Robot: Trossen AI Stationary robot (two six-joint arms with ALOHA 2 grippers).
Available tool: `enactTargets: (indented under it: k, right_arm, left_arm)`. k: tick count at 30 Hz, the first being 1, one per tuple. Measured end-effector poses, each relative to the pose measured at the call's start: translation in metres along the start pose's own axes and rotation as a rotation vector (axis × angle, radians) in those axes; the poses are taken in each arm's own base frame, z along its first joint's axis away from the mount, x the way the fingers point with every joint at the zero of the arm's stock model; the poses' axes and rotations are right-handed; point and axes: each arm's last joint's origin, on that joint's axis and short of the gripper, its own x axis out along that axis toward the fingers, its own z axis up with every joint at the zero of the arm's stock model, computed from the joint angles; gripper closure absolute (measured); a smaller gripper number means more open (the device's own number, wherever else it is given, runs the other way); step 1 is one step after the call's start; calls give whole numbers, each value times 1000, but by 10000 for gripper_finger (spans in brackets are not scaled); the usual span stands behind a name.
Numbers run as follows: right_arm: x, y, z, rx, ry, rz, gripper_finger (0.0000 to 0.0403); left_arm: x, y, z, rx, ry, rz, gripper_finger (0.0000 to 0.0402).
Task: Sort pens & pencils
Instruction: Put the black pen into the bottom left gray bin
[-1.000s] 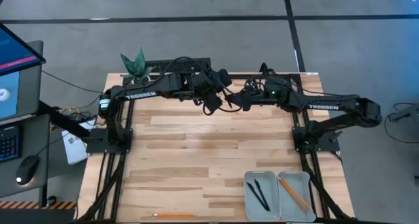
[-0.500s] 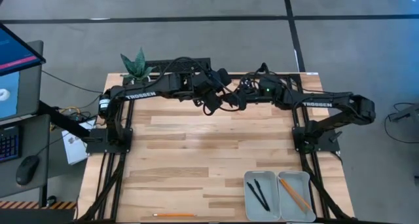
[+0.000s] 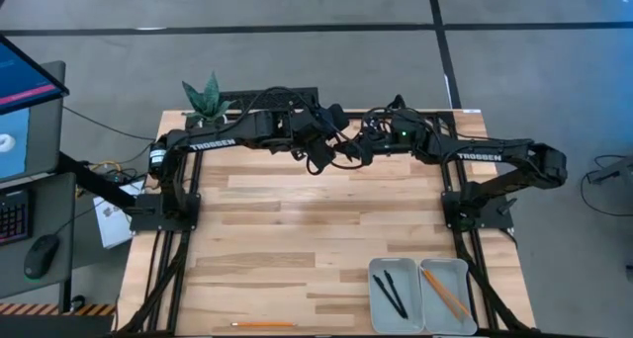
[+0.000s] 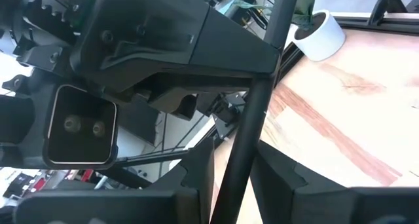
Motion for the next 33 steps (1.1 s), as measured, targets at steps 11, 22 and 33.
enactTargets:
  k: [11, 22, 33]
  right_arm:
    - [0, 0, 0, 4, 5, -3, 315]
    - [0, -2, -2, 3, 17, -15, 339]
    - [-1, -2, -2, 2, 22, -15, 340]
  left_arm:
    - [-1, 0, 0, -9, 1, -4, 365]
    - [-2, 0, -1, -20, -1, -4, 365]
    - [-1, 0, 0, -23, -2, -5, 365]
